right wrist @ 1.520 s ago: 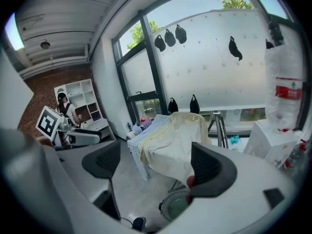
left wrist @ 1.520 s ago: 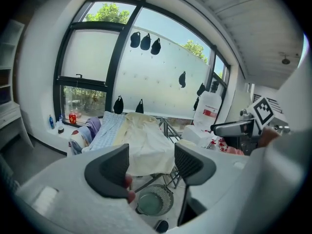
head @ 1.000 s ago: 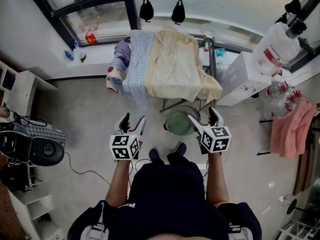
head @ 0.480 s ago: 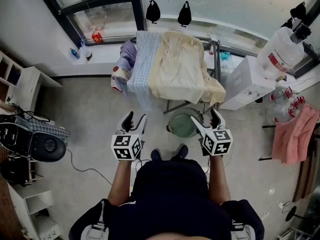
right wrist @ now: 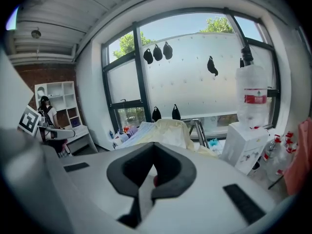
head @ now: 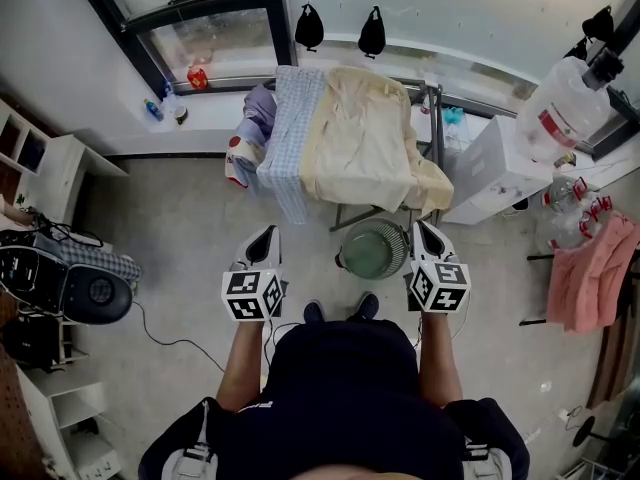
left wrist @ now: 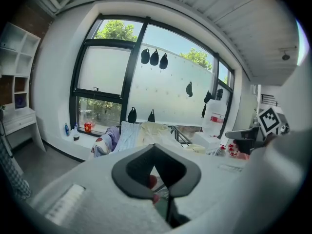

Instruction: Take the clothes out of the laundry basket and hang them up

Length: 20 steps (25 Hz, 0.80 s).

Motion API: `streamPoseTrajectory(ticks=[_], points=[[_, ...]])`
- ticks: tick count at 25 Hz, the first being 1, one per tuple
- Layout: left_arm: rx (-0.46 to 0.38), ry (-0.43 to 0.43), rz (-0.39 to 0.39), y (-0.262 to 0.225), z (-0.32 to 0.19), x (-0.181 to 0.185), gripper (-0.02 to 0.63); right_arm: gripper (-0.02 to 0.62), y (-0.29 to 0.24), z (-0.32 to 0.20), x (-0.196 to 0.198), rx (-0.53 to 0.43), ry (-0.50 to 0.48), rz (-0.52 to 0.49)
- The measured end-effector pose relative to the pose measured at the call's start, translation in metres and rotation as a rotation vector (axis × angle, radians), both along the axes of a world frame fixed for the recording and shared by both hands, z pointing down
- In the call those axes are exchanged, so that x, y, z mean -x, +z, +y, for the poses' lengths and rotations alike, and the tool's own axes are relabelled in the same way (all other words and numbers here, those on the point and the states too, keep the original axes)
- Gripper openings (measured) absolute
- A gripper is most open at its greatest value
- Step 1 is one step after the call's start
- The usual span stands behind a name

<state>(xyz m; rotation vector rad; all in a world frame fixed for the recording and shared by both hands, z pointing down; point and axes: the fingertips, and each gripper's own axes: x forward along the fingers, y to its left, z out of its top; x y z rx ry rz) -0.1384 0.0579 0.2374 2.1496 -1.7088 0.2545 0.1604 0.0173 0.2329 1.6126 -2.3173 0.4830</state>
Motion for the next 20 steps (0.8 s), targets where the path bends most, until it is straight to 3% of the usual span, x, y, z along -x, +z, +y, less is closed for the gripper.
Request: streamPoseTrajectory(ticks=[13,20], points=[[0.023,0.021,0.014,0.006,-0.005,-0.002,0.023,-0.003,0.000,-0.004,0.006,-0.003,-0.023,0.046],[0.037,0.063,0.021,0.012,-0.005,-0.007,0.023,-0.003,-0.007,-0.004,0.011,-0.006,-0.037,0.010]])
